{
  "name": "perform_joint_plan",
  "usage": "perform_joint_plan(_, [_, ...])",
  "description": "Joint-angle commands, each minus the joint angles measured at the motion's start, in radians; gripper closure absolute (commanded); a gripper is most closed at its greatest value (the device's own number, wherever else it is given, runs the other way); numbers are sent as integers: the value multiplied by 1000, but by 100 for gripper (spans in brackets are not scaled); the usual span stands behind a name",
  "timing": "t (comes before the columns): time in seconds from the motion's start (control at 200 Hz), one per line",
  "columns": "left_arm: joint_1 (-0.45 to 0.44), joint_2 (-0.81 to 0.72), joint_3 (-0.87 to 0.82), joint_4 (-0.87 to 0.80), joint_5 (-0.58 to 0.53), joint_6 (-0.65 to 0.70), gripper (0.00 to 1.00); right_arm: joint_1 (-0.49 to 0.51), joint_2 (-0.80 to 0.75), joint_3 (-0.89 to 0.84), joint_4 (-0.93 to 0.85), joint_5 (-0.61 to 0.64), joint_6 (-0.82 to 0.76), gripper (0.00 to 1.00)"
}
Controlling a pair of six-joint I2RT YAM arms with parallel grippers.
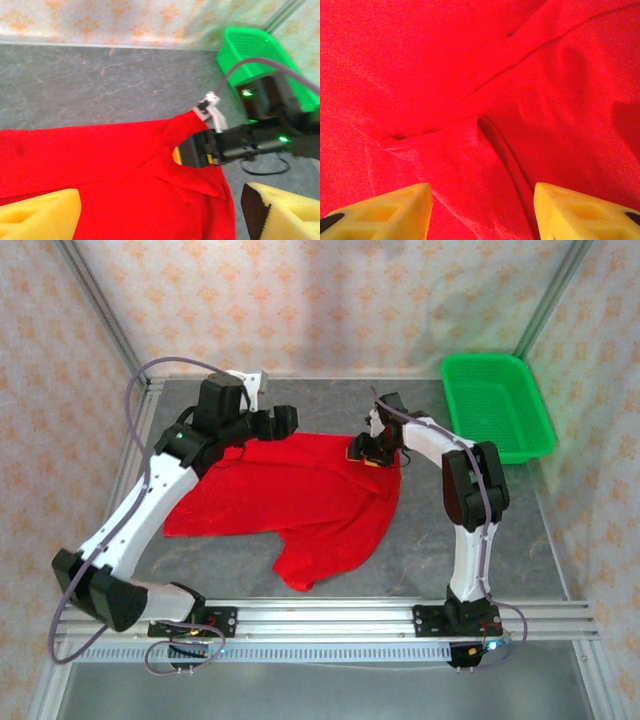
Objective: Fold and stack the t-shirts
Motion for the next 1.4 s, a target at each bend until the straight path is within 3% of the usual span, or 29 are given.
perform_joint_plan(0.0, [-24, -73, -42, -76, -55, -4, 15, -2, 37, 71, -60, -15, -80, 47])
perform_joint_plan(0.305, [-34, -232, -159, -175, -124, -30, 15, 0, 103, 147, -83, -20, -127, 52])
perform_joint_plan(0.6, [-34, -285, -198, -210, -135, -22, 15, 21, 134, 177, -82, 7, -147, 55])
perform_joint_plan(0.816, [-34, -333, -216, -231, -141, -5, 8, 40, 148, 184, -67, 13, -147, 58])
perform_joint_plan(0.976, [-34, -359, -221, -251, -169, -4, 4, 48, 152, 189, -60, 19, -142, 67])
perform_joint_plan(1.186, [-34, -368, -225, -275, -190, 7, 4, 49, 146, 192, -66, 34, -141, 86])
perform_joint_plan(1.396, [-34, -363, -227, -285, -202, 18, 4, 59, 107, 171, -67, 33, -127, 97])
